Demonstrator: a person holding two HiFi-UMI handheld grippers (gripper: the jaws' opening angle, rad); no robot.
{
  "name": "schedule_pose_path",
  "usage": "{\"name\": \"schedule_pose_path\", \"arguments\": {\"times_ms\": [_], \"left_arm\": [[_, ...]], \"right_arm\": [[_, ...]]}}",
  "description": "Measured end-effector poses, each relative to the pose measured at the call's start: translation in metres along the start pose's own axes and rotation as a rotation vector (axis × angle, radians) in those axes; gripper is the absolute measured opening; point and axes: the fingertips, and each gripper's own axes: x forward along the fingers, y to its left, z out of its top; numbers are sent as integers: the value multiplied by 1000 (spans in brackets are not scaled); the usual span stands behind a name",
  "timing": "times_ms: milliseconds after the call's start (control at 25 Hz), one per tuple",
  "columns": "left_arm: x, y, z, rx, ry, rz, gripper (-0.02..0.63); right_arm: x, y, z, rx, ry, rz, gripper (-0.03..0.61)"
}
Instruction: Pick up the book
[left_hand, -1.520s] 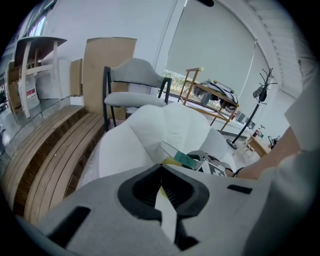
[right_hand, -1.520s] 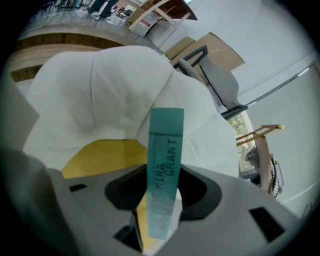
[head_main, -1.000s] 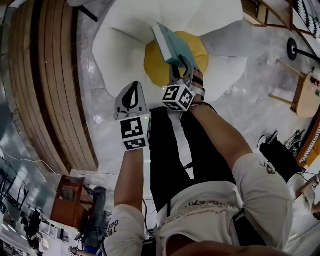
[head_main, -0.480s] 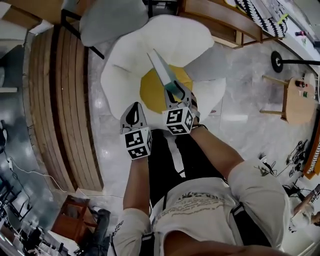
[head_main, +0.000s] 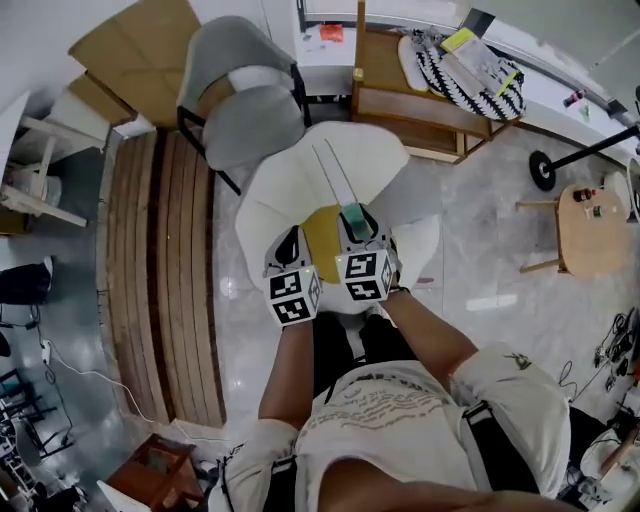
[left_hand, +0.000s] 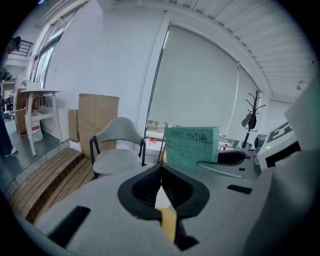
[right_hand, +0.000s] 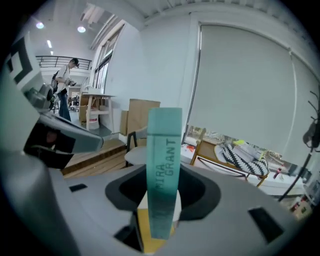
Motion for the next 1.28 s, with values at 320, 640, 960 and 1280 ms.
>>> {"name": "schedule_pose_path", "arguments": {"times_ms": [320,640,960,1280], "left_arm": [[-35,-35,100,39,-125,-43,14],[-69,-87,166,177,-236,-96,14],[-82,-128,203,263,-297,-159,14],[-78,-144,229,319,-332,-169,14]], "right_arm": [[-62,-51,99,105,-180,-98,179],[-120,-83,154,155,-326,-141,179],[-148,-96,187,176,-414,-139,179],[-155,-113,208,204,-499,-116,181]]}}
